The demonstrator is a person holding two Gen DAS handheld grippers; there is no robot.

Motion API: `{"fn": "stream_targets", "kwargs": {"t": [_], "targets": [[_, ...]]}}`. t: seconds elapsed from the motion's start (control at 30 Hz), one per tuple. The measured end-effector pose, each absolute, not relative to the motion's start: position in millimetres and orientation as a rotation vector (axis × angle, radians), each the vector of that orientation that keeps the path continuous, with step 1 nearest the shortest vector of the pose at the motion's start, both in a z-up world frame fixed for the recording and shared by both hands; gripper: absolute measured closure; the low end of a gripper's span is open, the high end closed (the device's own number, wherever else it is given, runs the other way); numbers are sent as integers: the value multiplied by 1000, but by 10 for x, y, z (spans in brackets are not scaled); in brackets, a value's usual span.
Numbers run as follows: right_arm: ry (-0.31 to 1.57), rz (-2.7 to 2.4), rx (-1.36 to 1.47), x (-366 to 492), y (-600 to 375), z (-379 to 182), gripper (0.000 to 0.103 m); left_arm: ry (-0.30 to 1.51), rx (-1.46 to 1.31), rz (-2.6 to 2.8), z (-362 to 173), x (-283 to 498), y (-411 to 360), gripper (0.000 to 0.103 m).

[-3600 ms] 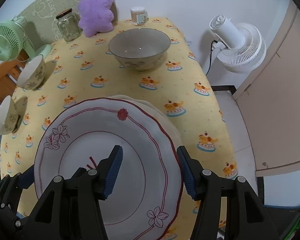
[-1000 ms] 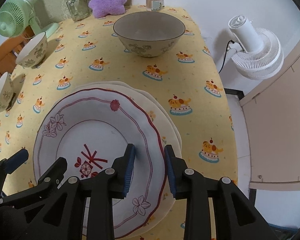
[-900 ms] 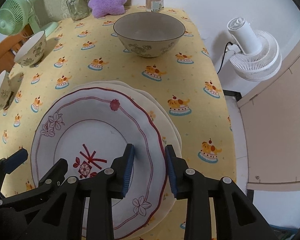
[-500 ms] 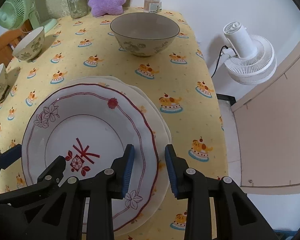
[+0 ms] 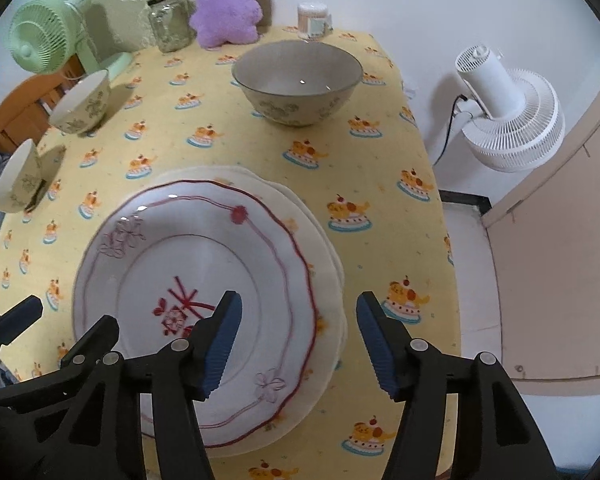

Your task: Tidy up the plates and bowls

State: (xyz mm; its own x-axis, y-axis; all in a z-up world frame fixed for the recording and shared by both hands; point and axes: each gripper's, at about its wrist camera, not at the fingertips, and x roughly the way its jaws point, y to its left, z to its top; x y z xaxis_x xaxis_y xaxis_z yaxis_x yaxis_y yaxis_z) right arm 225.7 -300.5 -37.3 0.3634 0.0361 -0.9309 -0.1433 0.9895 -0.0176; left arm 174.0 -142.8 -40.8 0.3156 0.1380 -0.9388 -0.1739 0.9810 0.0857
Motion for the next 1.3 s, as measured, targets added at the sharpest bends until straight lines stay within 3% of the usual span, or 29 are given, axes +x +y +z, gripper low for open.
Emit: {"fn": "stream_targets", "kwargs": {"t": [0.47, 0.63, 1.03, 1.3], "targets": [[1136, 23, -82, 2061, -2434, -85, 32, 1165, -48, 138, -200, 1671, -727, 9], [1118, -33, -78, 1988, -2087, 8, 24, 1125, -43, 97, -95, 1640, -348, 9], [979, -38, -59, 1860, -995, 235, 24, 1056, -26, 64, 7, 1589, 681, 9], [1014, 51, -44, 2004, -229, 233, 24, 1033, -18, 79, 34, 1717, 1244, 11]]}}
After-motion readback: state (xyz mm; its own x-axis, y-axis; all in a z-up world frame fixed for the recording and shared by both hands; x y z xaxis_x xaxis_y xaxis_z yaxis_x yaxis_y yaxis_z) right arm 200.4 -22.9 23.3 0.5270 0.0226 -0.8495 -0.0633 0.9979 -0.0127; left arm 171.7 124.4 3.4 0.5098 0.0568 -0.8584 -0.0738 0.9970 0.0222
